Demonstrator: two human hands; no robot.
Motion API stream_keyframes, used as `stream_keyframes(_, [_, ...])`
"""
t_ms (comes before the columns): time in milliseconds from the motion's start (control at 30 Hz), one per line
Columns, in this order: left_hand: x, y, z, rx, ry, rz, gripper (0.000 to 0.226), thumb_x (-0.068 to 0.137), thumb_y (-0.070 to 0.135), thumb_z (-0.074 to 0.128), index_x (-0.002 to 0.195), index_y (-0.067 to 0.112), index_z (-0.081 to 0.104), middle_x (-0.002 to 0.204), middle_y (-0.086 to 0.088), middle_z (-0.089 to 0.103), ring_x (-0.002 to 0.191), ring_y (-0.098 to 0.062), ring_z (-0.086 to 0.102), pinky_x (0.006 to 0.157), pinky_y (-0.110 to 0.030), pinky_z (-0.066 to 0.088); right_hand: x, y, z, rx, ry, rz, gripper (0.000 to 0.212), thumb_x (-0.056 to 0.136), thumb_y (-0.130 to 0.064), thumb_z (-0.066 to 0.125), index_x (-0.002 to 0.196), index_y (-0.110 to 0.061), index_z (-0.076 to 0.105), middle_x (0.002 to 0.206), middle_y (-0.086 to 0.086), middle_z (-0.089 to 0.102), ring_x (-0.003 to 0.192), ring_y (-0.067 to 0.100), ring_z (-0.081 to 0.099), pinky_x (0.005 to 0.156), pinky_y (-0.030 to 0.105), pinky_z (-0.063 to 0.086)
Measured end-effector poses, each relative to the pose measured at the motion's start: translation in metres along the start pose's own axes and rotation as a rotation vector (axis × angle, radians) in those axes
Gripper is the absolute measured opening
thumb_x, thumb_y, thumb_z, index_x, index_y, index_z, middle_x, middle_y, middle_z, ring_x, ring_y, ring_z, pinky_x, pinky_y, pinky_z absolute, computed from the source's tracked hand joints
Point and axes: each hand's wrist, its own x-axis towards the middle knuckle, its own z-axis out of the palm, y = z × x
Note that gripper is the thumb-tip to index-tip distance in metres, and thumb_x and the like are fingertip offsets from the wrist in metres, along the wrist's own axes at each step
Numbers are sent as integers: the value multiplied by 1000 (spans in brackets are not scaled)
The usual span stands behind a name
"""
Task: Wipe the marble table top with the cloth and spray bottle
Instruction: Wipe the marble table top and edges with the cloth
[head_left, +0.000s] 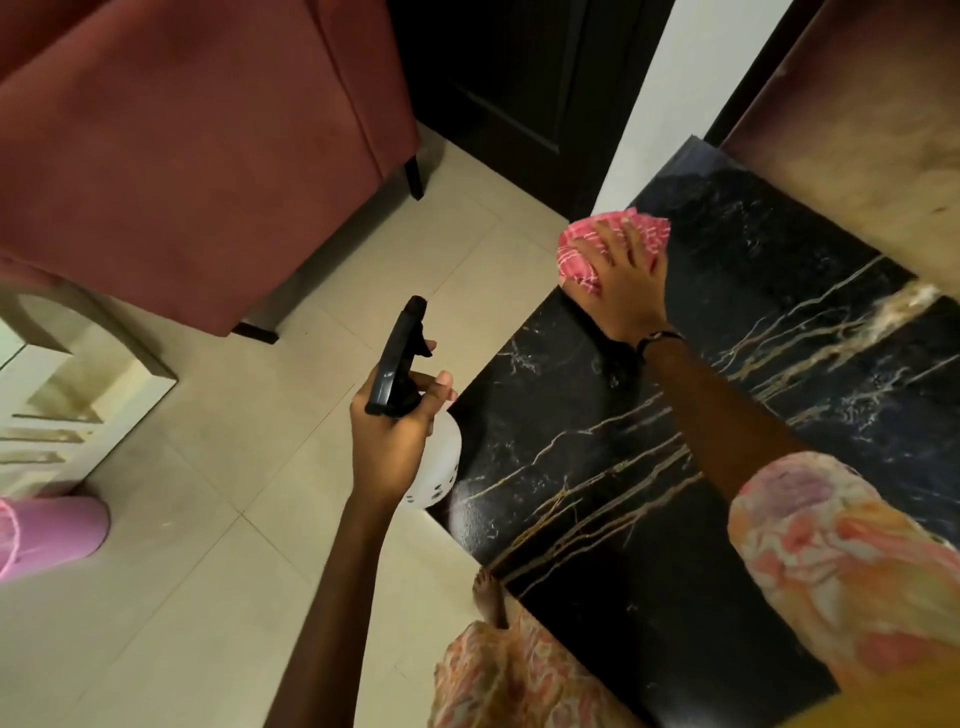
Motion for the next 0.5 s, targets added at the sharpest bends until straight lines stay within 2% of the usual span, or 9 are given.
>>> stream_keyframes(100, [23, 11, 24, -18, -36, -14, 27, 87, 12, 65, 113, 11, 60, 72, -6, 66, 46, -7, 47, 58, -14, 46, -4, -4, 6, -20, 25, -16, 67, 85, -64, 34, 141, -27, 41, 152, 10, 37, 140, 40, 29, 106, 67, 22])
stream_keyframes(200, [43, 21, 51, 1, -82, -3, 28, 86, 13, 65, 114, 11, 61, 70, -2, 67, 47, -6, 50, 58, -16, 46, -20, 1, 11, -7, 11, -209, 65, 87, -66, 31, 140, -31, 42, 152, 6, 36, 141, 35, 26, 106, 66, 22])
stream_keyframes(300, [62, 28, 79, 14, -140, 20, 29, 85, 12, 66, 114, 11, 61, 74, 0, 67, 50, -1, 56, 68, -19, 47, -7, 26, 10, 30, 39, -301, 62, 87, -65, 34, 140, -33, 41, 152, 2, 36, 142, 31, 25, 107, 64, 22])
stream_keyframes(367, [70, 32, 94, 7, -171, 31, 28, 84, 14, 67, 112, 15, 62, 69, 7, 66, 54, -1, 58, 75, -24, 50, 11, 44, 9, 19, 67, -235, 63, 86, -64, 37, 140, -32, 41, 152, 4, 36, 141, 32, 26, 108, 64, 24])
stream_keyframes(433, [78, 35, 109, -5, -189, 41, 30, 83, 17, 67, 112, 15, 62, 66, 7, 66, 56, -1, 60, 80, -25, 51, 33, 68, 5, 3, 87, -120, 65, 86, -65, 35, 141, -30, 40, 152, 7, 36, 141, 35, 27, 108, 63, 24])
stream_keyframes(500, [84, 36, 120, -14, -200, 49, 30, 83, 15, 66, 113, 13, 61, 69, 0, 67, 54, -1, 59, 73, -18, 51, 51, 93, 1, -1, 107, -9, 68, 87, -66, 32, 144, -29, 37, 154, 8, 34, 142, 36, 27, 108, 63, 22])
